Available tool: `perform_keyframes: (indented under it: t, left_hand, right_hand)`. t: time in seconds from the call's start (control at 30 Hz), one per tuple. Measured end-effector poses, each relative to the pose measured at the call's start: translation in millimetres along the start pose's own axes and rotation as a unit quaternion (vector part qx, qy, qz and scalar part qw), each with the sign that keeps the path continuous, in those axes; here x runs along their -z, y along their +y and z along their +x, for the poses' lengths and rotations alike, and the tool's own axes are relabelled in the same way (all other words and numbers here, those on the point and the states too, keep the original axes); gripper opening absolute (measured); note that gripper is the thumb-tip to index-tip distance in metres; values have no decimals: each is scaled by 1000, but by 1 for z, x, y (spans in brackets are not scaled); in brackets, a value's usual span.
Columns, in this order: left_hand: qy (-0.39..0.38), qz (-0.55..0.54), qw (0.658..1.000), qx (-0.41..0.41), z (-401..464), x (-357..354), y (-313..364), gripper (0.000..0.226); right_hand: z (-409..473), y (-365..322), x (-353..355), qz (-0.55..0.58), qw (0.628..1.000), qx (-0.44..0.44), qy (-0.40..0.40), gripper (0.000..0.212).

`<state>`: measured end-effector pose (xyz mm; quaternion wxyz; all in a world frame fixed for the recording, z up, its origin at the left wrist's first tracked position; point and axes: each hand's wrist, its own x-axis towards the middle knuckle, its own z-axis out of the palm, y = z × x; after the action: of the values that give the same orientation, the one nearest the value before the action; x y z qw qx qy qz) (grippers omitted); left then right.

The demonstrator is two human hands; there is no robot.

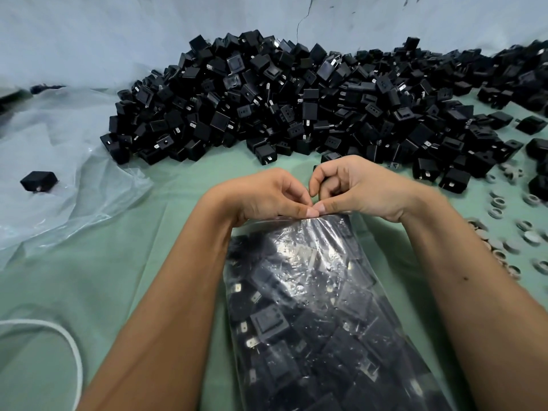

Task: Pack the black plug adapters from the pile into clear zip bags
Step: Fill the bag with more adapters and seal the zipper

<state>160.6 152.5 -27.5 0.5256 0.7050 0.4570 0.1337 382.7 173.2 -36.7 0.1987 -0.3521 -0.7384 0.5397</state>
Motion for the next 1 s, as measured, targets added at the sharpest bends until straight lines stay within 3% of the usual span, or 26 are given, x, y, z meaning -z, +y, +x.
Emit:
perform_keyframes:
  t: [0.07,0.27,0.4,0.6,1.0]
  left_hand:
    - [2,-16,1000,-17,0,-3,-2,8]
    - [3,-23,999,-48,0,-5,-3,10]
    - [-3,-17,999,-47,2,-4,-5,14]
    - [4,13,999,-46,4,-5,1,10]
    - [33,49,995,-77,5,-12,12,10]
  right_hand:
    - [0,1,1,6,1000,-6,2,21]
    - [-7,1,10,10,999,-42,12,26]
    - [-22,-2,26,-2,996,-81,-35,30]
    - [-22,-3,24,-4,999,-53,-12,14]
    - [-20,-1,19,68,998,14,12,23]
